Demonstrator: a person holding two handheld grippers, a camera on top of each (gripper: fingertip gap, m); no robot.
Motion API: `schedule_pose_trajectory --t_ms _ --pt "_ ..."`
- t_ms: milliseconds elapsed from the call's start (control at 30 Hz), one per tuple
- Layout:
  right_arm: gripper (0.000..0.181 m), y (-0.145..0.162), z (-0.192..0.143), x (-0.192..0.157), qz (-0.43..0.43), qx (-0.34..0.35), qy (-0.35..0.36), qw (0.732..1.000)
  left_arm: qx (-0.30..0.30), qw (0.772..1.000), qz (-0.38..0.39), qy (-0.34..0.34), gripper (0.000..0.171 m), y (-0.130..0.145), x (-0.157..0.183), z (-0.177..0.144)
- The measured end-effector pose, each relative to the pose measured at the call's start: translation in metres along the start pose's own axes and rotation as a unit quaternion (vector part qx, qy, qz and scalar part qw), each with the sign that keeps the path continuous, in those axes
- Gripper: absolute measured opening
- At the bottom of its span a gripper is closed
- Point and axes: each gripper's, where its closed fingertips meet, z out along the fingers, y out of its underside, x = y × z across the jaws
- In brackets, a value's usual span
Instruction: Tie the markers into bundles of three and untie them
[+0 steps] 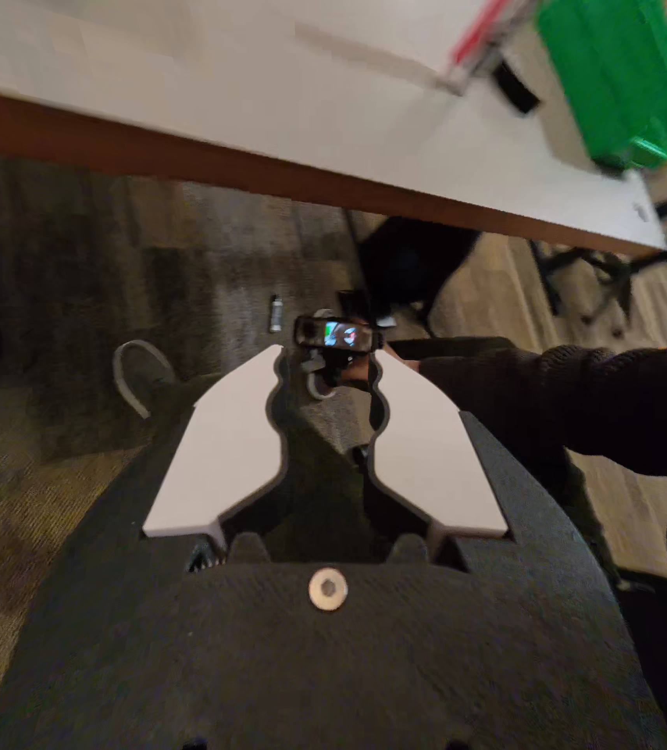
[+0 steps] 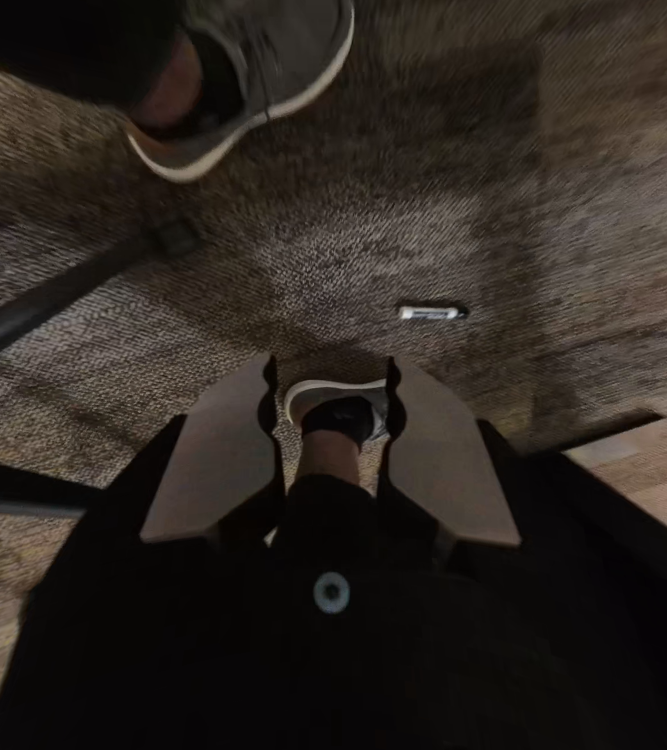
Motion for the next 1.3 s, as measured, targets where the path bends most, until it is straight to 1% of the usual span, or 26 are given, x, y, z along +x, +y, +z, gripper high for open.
schedule_pose_trajectory --t_ms 33,67,100,133,200,233,300,400,467,500,533,567,633,667,700,767,833,867,900,967,1033,1067,1100,1167,1233,1300 --pt "0.044 0.008 0.036 0.005 0.031 -0.028 -0.02 0.999 0.004 0.999 -0.026 -0.034 0.039 0.003 -0.026 -0.008" --pt "0.04 0.017 0.068 0.011 0.076 -0.054 -0.042 0.995 0.005 0.997 -0.057 -0.059 0.04 0.008 -0.049 -0.016" --pt "0.04 0.026 0.099 0.02 0.12 -0.075 -0.056 0.988 0.008 0.993 -0.093 -0.072 0.04 0.014 -0.067 -0.024" --pt "0.038 0.037 0.127 0.034 0.154 -0.092 -0.054 0.982 0.014 0.989 -0.127 -0.074 0.041 0.019 -0.08 -0.031" --pt "0.036 0.063 0.176 0.074 0.184 -0.124 -0.008 0.975 0.031 0.98 -0.182 -0.071 0.04 0.026 -0.098 -0.043" --pt "0.035 0.073 0.194 0.093 0.2 -0.125 0.015 0.972 0.033 0.977 -0.198 -0.074 0.041 0.03 -0.105 -0.048" --pt "0.034 0.08 0.219 0.121 0.258 -0.093 0.035 0.961 0.021 0.974 -0.204 -0.095 0.041 0.045 -0.119 -0.056" --pt "0.037 0.082 0.238 0.146 0.335 -0.048 0.054 0.94 -0.02 0.971 -0.195 -0.134 0.042 0.074 -0.139 -0.066" --pt "0.044 0.089 0.252 0.152 0.376 -0.054 0.057 0.923 -0.029 0.968 -0.204 -0.146 0.042 0.085 -0.149 -0.075" --pt "0.047 0.096 0.261 0.153 0.406 -0.067 0.059 0.909 -0.019 0.966 -0.212 -0.149 0.042 0.085 -0.154 -0.08" --pt "0.045 0.1 0.271 0.153 0.441 -0.077 0.054 0.893 -0.004 0.963 -0.221 -0.153 0.042 0.084 -0.16 -0.085" --pt "0.041 0.101 0.281 0.151 0.474 -0.08 0.042 0.876 0.008 0.96 -0.231 -0.157 0.042 0.082 -0.167 -0.09" --pt "0.03 0.095 0.297 0.149 0.527 -0.06 0.016 0.847 0.017 0.954 -0.254 -0.159 0.042 0.083 -0.18 -0.094" --pt "0.027 0.093 0.304 0.149 0.544 -0.054 0.013 0.837 0.02 0.952 -0.266 -0.152 0.042 0.084 -0.183 -0.094" --pt "0.027 0.095 0.31 0.149 0.551 -0.062 0.017 0.832 0.03 0.95 -0.279 -0.136 0.048 0.082 -0.183 -0.093" --pt "0.027 0.109 0.321 0.147 0.54 -0.112 0.038 0.834 0.072 0.945 -0.311 -0.076 0.057 0.068 -0.174 -0.091" --pt "0.026 0.121 0.333 0.143 0.527 -0.157 0.045 0.834 0.123 0.933 -0.335 -0.038 0.057 0.053 -0.171 -0.093" --pt "0.017 0.118 0.338 0.142 0.533 -0.154 0.033 0.831 0.134 0.93 -0.342 -0.033 0.057 0.051 -0.172 -0.095" --pt "0.022 0.113 0.343 0.143 0.546 -0.145 0.022 0.825 0.137 0.928 -0.343 -0.037 0.056 0.052 -0.176 -0.096" --pt "0.026 0.102 0.348 0.132 0.563 -0.142 -0.041 0.813 0.128 0.93 -0.339 -0.058 0.056 0.057 -0.183 -0.096" --pt "0.019 0.084 0.345 0.124 0.567 -0.108 -0.106 0.81 0.12 0.933 -0.332 -0.068 0.056 0.059 -0.184 -0.095" --pt "0.019 0.073 0.34 0.122 0.561 -0.081 -0.125 0.814 0.115 0.935 -0.329 -0.065 0.055 0.058 -0.181 -0.092" --pt "0.019 0.064 0.333 0.119 0.55 -0.059 -0.129 0.823 0.11 0.938 -0.325 -0.057 0.055 0.056 -0.176 -0.089" --pt "0.019 0.043 0.313 0.111 0.507 -0.015 -0.13 0.852 0.11 0.943 -0.313 -0.026 0.055 0.044 -0.16 -0.081" --pt "0.018 0.012 0.284 0.092 0.452 0.029 -0.158 0.877 0.123 0.946 -0.298 0.02 0.057 0.024 -0.138 -0.075" --pt "0.018 -0.018 0.244 0.069 0.386 0.061 -0.181 0.903 0.125 0.948 -0.284 0.068 0.054 0.009 -0.112 -0.066"
